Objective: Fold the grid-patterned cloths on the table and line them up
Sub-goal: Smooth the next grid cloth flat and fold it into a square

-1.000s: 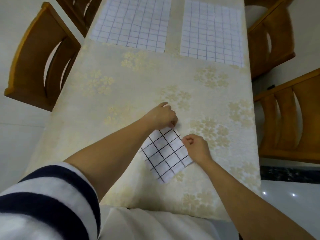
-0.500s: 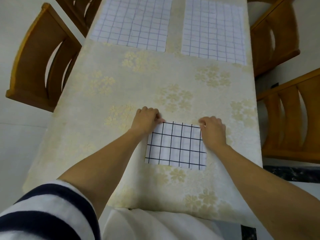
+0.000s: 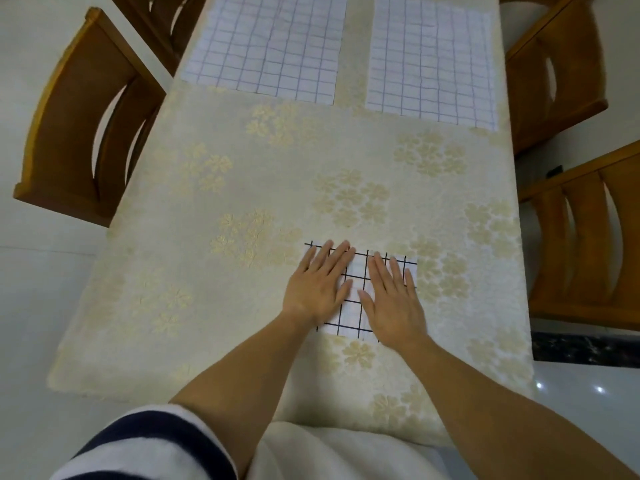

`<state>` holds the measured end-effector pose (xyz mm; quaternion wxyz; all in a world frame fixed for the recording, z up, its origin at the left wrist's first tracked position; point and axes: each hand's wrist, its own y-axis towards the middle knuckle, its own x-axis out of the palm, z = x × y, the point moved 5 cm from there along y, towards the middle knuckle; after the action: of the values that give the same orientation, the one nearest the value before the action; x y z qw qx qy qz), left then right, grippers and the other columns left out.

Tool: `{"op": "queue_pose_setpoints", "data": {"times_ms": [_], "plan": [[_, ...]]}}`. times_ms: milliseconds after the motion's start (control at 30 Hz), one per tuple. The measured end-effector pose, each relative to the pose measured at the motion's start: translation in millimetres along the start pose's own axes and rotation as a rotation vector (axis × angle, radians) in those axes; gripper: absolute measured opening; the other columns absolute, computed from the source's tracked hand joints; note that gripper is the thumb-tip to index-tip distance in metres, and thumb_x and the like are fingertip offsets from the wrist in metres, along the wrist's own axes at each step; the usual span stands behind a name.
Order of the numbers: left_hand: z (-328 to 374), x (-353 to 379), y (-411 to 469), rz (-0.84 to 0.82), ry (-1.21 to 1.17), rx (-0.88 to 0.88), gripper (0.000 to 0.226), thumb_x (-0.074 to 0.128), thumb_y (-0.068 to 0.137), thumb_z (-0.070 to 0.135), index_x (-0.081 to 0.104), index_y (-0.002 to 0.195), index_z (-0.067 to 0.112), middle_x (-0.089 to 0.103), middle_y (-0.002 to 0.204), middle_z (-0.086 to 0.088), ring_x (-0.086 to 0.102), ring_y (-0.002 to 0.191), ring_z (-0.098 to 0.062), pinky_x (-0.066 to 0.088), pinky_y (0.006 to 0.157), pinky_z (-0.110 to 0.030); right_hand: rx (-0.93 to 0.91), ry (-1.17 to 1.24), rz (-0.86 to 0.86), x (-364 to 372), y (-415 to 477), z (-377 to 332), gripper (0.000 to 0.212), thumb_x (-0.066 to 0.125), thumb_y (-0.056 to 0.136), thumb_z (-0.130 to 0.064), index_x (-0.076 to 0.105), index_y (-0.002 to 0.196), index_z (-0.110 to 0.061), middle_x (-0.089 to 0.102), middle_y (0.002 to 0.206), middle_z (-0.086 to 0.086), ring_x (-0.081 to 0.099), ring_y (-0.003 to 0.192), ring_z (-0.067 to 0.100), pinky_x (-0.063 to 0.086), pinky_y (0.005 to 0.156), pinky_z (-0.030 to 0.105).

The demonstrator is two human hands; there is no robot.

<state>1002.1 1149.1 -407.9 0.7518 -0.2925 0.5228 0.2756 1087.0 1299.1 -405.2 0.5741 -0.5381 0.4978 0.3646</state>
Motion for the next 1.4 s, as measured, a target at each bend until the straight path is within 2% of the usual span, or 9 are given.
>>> {"op": "queue_pose_setpoints", "data": {"times_ms": [133,267,433,667,867,1033,1133,1233,1400], "plan": [[-30,-9,-12,-0.021,0.046,-0.098,0.064,0.007,0.105,0.058,-0.011,0.161,0.033,-0.013,0.168,0.012,-0.018,0.155,-0.013,-0.004,0.127,-0.044,0.071,-0.042,-0.047,-4,-5,35,0.069,0.000,0.100,-0.063,-0.023,0.154,-0.026,-0.024,0.163,-0.009,-0.023,0.150,0.018,0.001,0.124,0.048],[-47,-15,-17,-0.054,0.099,-0.121,0.069,0.002,0.103,0.062,-0.019,0.159,0.027,-0.024,0.166,0.010,-0.024,0.153,-0.015,-0.010,0.126,-0.044,0.084,-0.051,-0.041,-9,-9,41,0.071,-0.005,0.099,-0.063,-0.013,0.157,-0.022,-0.015,0.165,-0.004,-0.018,0.151,0.024,0.002,0.124,0.050],[-16,-28,-1,0.071,0.055,-0.034,0.061,0.026,0.108,0.034,0.008,0.163,0.015,0.000,0.170,0.000,-0.004,0.157,-0.027,0.005,0.127,-0.049,0.059,0.113,0.093,-38,17,-13,0.061,0.010,0.103,-0.039,0.009,0.159,-0.012,0.003,0.166,0.003,-0.003,0.154,0.023,0.008,0.125,0.046],[-20,-5,-25,-0.017,0.046,-0.123,0.061,0.010,0.106,0.051,-0.005,0.162,0.030,-0.013,0.168,0.013,-0.017,0.155,-0.013,-0.006,0.127,-0.042,0.075,0.001,-0.061,-5,4,-8,0.066,-0.007,0.099,-0.057,-0.022,0.154,-0.023,-0.028,0.161,-0.007,-0.026,0.149,0.018,-0.005,0.124,0.045],[-70,-21,-37,-0.032,0.084,-0.131,0.064,0.010,0.105,0.057,-0.008,0.161,0.032,-0.010,0.169,0.015,-0.017,0.155,-0.015,-0.004,0.126,-0.044,0.152,-0.026,-0.105,-7,-7,41,0.071,-0.017,0.092,-0.063,-0.030,0.150,-0.024,-0.032,0.160,-0.006,-0.030,0.147,0.019,-0.003,0.123,0.048],[-57,-40,-27,0.067,0.038,-0.162,0.064,0.018,0.107,0.044,-0.006,0.162,0.022,-0.012,0.170,0.003,-0.015,0.156,-0.022,-0.006,0.126,-0.044,0.141,0.009,0.028,-31,2,14,0.066,0.003,0.103,-0.052,-0.008,0.157,-0.017,-0.014,0.165,0.003,-0.015,0.152,0.023,-0.004,0.123,0.046],[-8,-38,-1,0.037,-0.019,0.035,0.061,0.020,0.105,0.037,0.012,0.162,0.016,0.007,0.170,-0.001,0.001,0.157,-0.024,0.006,0.128,-0.044,0.083,0.048,0.028,-28,18,-27,0.063,0.004,0.103,-0.044,0.002,0.158,-0.012,-0.005,0.166,0.004,-0.007,0.153,0.026,0.001,0.123,0.046],[10,-11,4,-0.077,-0.030,0.044,0.061,0.006,0.105,0.044,0.004,0.163,0.025,-0.003,0.169,0.009,-0.005,0.157,-0.017,0.001,0.128,-0.041,0.105,0.032,-0.059,-9,19,-31,0.069,-0.013,0.098,-0.050,-0.008,0.157,-0.015,-0.015,0.165,0.001,-0.014,0.152,0.023,-0.001,0.124,0.048],[3,-3,1,-0.103,0.035,0.003,0.061,0.008,0.106,0.052,-0.013,0.160,0.033,-0.016,0.167,0.014,-0.018,0.154,-0.014,-0.005,0.127,-0.042,0.134,-0.026,-0.095,-11,8,30,0.067,-0.002,0.099,-0.062,-0.028,0.151,-0.029,-0.033,0.158,-0.014,-0.027,0.148,0.020,-0.010,0.122,0.049]]}}
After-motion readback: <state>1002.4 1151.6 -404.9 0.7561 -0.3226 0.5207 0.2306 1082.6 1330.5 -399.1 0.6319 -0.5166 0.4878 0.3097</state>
